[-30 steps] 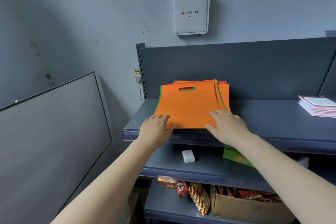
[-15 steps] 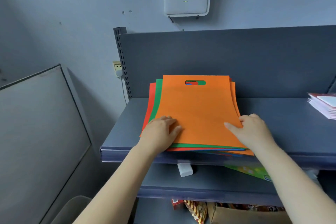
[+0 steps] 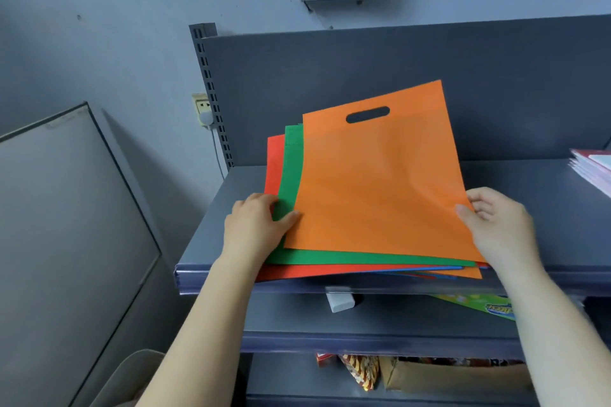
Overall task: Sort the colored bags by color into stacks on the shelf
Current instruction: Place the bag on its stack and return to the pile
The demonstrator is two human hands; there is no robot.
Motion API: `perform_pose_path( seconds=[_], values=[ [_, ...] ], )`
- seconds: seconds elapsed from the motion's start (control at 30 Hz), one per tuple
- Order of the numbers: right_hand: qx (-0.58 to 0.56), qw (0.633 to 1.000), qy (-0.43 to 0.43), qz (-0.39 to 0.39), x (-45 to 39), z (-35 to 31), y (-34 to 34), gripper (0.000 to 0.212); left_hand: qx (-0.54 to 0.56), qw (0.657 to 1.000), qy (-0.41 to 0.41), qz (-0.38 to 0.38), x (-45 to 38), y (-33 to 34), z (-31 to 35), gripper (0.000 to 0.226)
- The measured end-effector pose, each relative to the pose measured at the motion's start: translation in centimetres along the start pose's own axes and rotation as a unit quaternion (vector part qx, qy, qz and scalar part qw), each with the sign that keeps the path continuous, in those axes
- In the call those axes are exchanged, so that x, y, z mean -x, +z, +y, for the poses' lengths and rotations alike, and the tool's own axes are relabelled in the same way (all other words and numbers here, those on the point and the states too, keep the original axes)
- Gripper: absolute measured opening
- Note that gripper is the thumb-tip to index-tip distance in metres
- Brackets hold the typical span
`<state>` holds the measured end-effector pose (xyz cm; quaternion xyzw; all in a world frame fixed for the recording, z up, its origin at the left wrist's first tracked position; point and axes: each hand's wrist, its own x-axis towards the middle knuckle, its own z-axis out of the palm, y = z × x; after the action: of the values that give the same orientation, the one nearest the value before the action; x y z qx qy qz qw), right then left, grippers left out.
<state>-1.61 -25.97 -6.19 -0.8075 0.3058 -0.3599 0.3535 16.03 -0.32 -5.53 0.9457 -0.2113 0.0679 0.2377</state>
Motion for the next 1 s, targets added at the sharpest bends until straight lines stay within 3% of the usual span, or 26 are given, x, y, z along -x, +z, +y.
perform_pose_path(
  seconds=[0.1, 0.33, 0.4, 0.47, 0.57, 0.87, 1.0],
  values=[
    [-0.057, 0.998, 0.01, 0.007, -0.1, 0.6, 0.5, 0.012, 0.084, 0.994, -0.063, -0.042, -1.3, -0.1, -1.0, 0.059],
    [-0.139, 0.989, 0.051, 0.02, 0.2, 1.1, -0.2, 0.016, 0.172, 0.978, -0.116, -0.003, -1.3, -0.1, -2.2, 0.022],
    [-0.148, 0.987, 0.057, 0.02, 0.5, 1.1, -0.3, 0.016, 0.171, 0.977, -0.126, -0.008, -1.0, -0.2, -1.9, 0.025],
    [-0.154, 0.986, 0.064, 0.018, 0.7, 0.9, -0.3, 0.015, 0.159, 0.979, -0.128, -0.01, -0.5, -0.2, -1.4, 0.042],
    [-0.163, 0.984, 0.067, 0.016, 1.2, 0.4, -0.3, 0.016, 0.169, 0.978, -0.119, 0.012, 0.0, -0.5, -1.0, 0.047],
    [-0.197, 0.98, 0.035, 0.009, 3.2, -1.5, -1.6, 0.026, 0.116, 0.986, -0.098, 0.075, 1.5, -3.7, -1.7, 0.011],
    [-0.219, 0.975, 0.038, -0.005, 4.1, -1.8, -2.8, 0.037, 0.191, 0.971, -0.062, 0.128, 3.5, -4.9, -1.4, 0.006]
  ],
)
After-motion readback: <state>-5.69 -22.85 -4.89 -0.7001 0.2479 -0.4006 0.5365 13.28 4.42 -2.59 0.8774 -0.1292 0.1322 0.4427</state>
